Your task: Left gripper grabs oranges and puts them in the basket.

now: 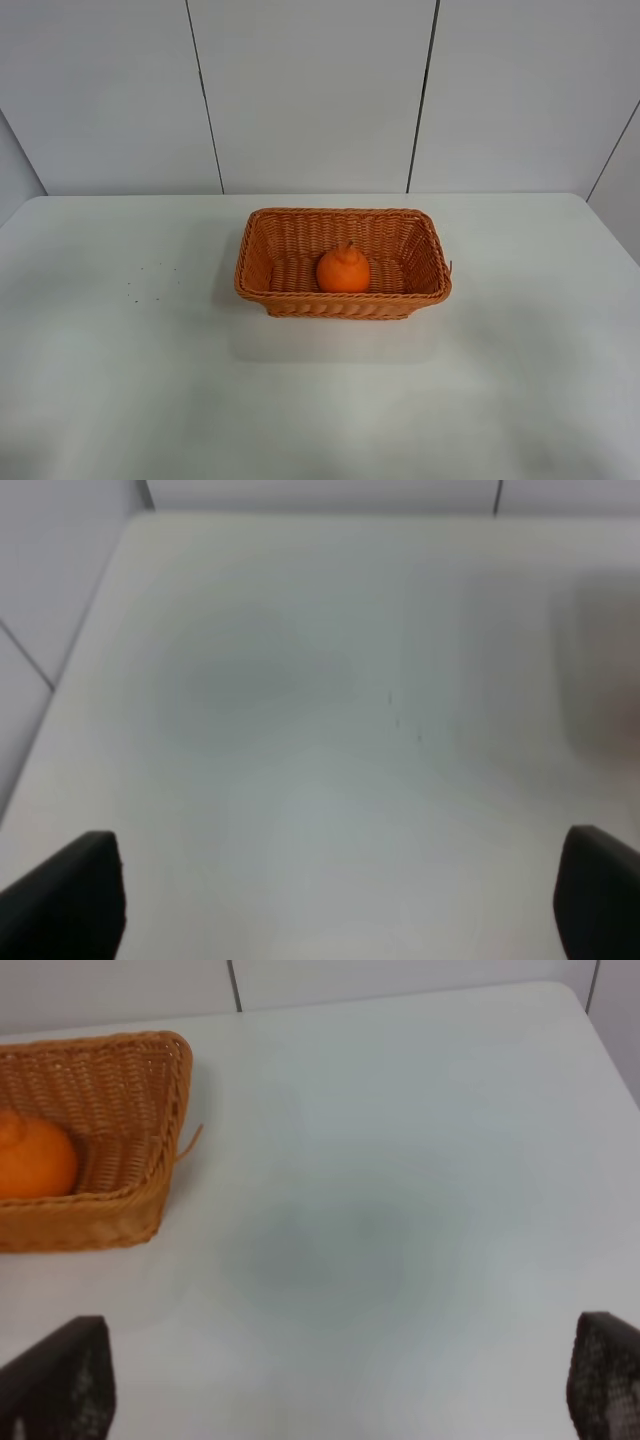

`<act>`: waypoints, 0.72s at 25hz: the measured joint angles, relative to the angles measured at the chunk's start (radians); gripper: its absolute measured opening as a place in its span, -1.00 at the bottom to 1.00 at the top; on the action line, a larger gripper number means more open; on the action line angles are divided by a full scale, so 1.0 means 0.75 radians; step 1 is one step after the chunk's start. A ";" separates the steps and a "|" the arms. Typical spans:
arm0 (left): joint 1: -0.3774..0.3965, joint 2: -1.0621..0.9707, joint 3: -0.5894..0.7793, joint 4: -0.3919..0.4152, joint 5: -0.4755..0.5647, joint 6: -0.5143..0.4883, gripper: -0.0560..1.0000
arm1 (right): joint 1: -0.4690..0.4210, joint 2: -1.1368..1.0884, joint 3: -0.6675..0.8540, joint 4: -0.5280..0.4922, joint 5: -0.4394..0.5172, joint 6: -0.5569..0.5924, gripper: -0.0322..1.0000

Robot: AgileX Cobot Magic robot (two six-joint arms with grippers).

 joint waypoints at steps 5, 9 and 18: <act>0.000 -0.145 0.118 -0.002 0.031 -0.016 0.89 | 0.000 0.000 0.000 0.000 0.000 0.000 0.41; 0.000 -0.205 0.203 -0.003 0.072 -0.016 0.89 | 0.000 0.000 0.000 0.000 0.000 0.000 0.41; 0.000 -0.255 0.280 -0.003 0.120 -0.094 0.86 | 0.000 0.000 0.000 0.000 0.000 0.000 0.41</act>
